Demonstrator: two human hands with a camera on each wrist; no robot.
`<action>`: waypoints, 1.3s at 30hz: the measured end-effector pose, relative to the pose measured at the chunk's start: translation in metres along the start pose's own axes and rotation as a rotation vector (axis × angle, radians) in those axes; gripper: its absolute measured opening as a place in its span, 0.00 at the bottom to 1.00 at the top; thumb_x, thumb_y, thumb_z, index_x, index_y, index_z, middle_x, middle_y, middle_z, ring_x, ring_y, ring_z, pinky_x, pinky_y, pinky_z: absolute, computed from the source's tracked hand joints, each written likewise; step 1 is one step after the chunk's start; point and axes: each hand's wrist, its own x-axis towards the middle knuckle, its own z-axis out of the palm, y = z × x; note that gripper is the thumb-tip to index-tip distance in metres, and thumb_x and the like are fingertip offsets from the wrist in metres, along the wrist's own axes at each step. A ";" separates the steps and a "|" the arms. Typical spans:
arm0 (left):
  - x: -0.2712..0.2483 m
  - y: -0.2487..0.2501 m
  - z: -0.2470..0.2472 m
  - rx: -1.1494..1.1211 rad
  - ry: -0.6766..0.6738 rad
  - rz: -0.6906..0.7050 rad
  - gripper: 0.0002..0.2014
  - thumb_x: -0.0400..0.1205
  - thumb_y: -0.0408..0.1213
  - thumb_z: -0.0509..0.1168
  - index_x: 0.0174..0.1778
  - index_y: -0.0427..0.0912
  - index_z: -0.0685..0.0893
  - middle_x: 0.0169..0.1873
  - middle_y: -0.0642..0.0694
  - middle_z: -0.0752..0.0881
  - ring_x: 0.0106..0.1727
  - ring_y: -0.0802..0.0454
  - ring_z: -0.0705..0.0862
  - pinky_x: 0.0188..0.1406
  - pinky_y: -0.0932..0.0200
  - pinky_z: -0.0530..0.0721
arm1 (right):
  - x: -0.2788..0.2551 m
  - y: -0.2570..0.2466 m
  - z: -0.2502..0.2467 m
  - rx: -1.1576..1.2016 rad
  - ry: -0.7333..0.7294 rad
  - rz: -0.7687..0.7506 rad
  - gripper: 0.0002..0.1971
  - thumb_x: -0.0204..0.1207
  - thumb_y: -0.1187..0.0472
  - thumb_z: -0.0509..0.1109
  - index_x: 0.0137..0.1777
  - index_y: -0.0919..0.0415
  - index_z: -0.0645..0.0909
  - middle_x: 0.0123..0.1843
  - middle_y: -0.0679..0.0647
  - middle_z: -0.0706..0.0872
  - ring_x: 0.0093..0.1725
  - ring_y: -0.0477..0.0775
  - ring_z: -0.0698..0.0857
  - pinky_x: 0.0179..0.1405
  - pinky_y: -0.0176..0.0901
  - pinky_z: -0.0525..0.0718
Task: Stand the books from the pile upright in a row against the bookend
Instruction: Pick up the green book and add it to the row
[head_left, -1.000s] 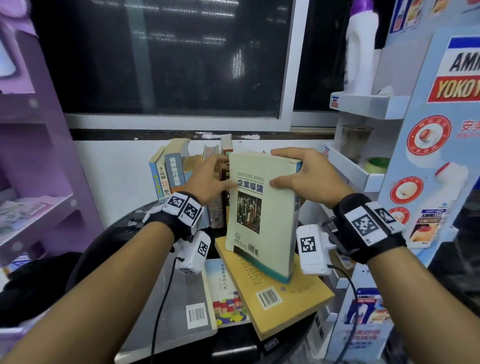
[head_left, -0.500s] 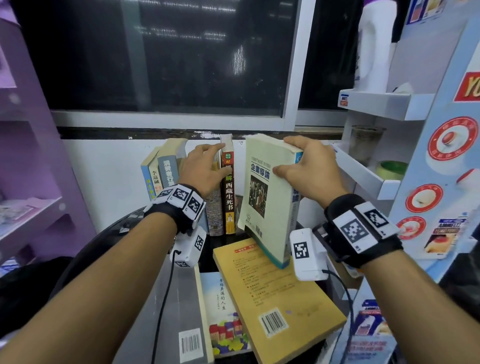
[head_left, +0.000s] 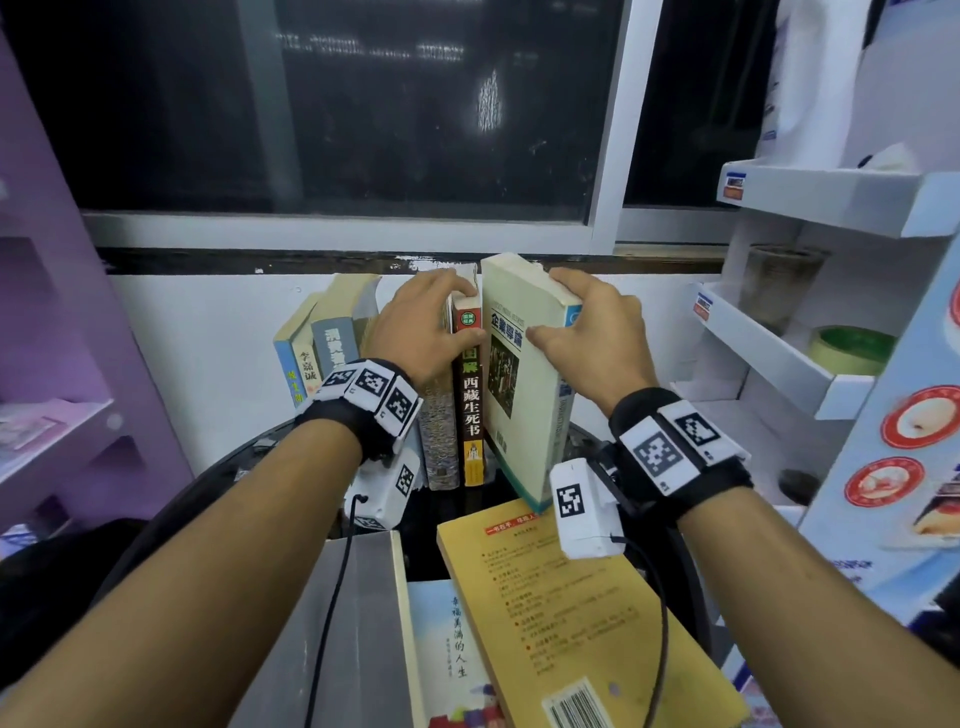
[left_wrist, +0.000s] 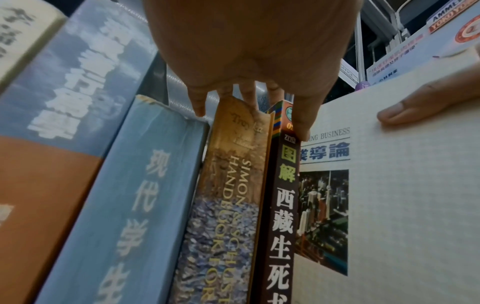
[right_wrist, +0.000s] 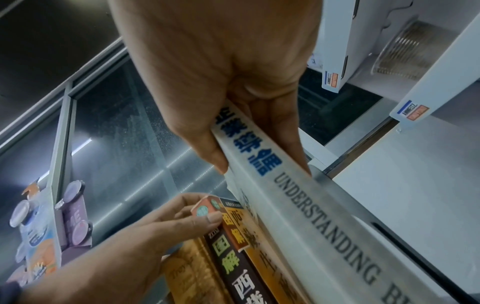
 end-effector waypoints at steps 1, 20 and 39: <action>0.002 -0.002 0.000 -0.035 -0.018 0.000 0.20 0.74 0.49 0.72 0.60 0.56 0.75 0.67 0.50 0.77 0.67 0.49 0.76 0.67 0.41 0.76 | 0.002 0.001 0.004 0.002 -0.005 -0.006 0.31 0.74 0.58 0.75 0.77 0.49 0.71 0.65 0.56 0.81 0.64 0.58 0.79 0.58 0.55 0.87; 0.003 -0.024 0.005 -0.192 -0.065 0.036 0.24 0.75 0.54 0.69 0.67 0.63 0.73 0.67 0.58 0.79 0.65 0.58 0.79 0.66 0.48 0.78 | 0.032 0.020 0.077 -0.018 0.013 -0.044 0.29 0.69 0.57 0.73 0.73 0.50 0.77 0.49 0.60 0.88 0.56 0.64 0.83 0.71 0.57 0.75; 0.003 -0.025 0.006 -0.209 -0.078 0.071 0.25 0.79 0.49 0.68 0.73 0.62 0.72 0.74 0.59 0.73 0.73 0.58 0.72 0.73 0.45 0.73 | 0.031 0.020 0.047 -0.139 -0.427 -0.121 0.58 0.58 0.59 0.87 0.84 0.48 0.53 0.49 0.44 0.84 0.59 0.50 0.82 0.69 0.49 0.77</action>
